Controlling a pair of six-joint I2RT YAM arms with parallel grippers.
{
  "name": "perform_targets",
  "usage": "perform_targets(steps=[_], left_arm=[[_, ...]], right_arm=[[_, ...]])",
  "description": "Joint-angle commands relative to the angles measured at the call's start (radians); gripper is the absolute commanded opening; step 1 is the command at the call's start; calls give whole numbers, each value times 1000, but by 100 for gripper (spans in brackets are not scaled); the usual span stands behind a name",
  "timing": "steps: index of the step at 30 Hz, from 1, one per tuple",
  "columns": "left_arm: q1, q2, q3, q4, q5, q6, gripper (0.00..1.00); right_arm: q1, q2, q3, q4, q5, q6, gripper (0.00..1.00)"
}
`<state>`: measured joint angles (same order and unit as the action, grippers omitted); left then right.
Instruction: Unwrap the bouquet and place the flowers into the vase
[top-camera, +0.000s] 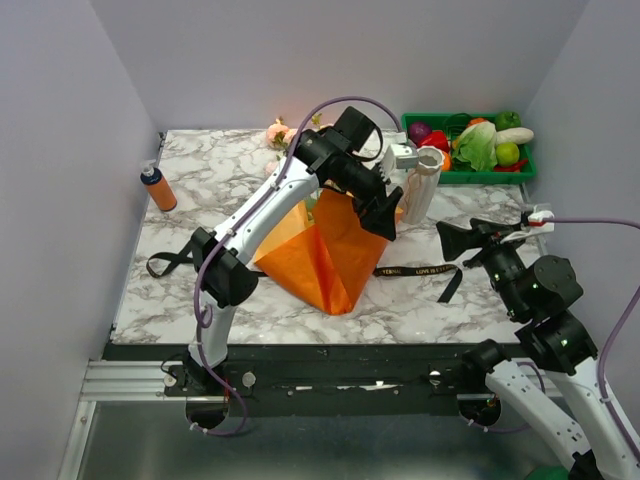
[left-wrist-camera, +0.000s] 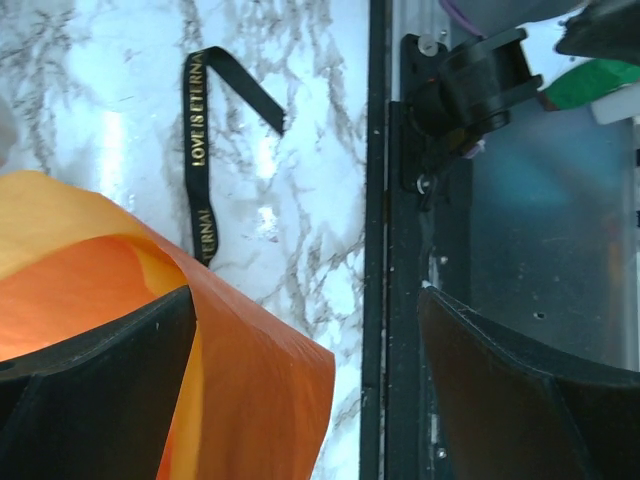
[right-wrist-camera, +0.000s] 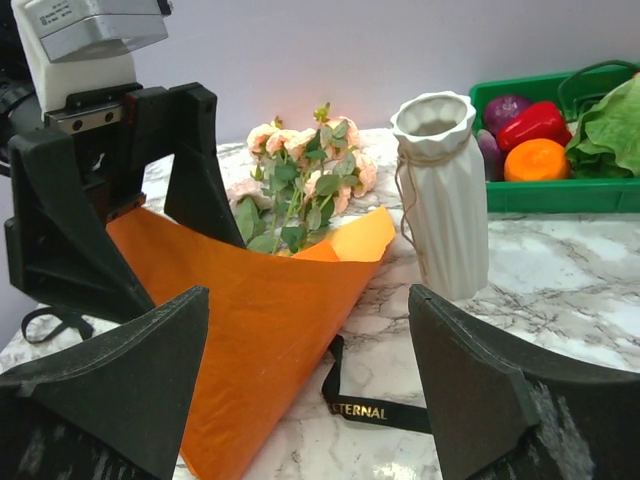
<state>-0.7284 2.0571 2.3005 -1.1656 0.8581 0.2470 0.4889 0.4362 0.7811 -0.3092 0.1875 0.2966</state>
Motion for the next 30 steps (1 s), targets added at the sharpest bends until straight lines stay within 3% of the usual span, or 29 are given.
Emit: perform_targets(steps=[1,10,14,23,27,30], left_arm=[[-52,-40,-27,21,78,-58,99],[-143,-38,6,159,44,-184,99],[-164,-46,22,256,-80,-244,99],[-250,-81,-19,371,-198,-321,99],[-241,-106,-19,406,-278,-330,99],[-177,-188,-111,458,-359,-304,99]], right_arm=[[-6,-30,43,-51,47,-22,88],[-6,-54,63,-94,92,-28,90],[-4,-56,78,-111,105,-34,91],[-6,-59,141,-149,141,-62,91],[-6,-67,178,-160,148,-76,91],[-4,-68,201,-166,145,-80,91]])
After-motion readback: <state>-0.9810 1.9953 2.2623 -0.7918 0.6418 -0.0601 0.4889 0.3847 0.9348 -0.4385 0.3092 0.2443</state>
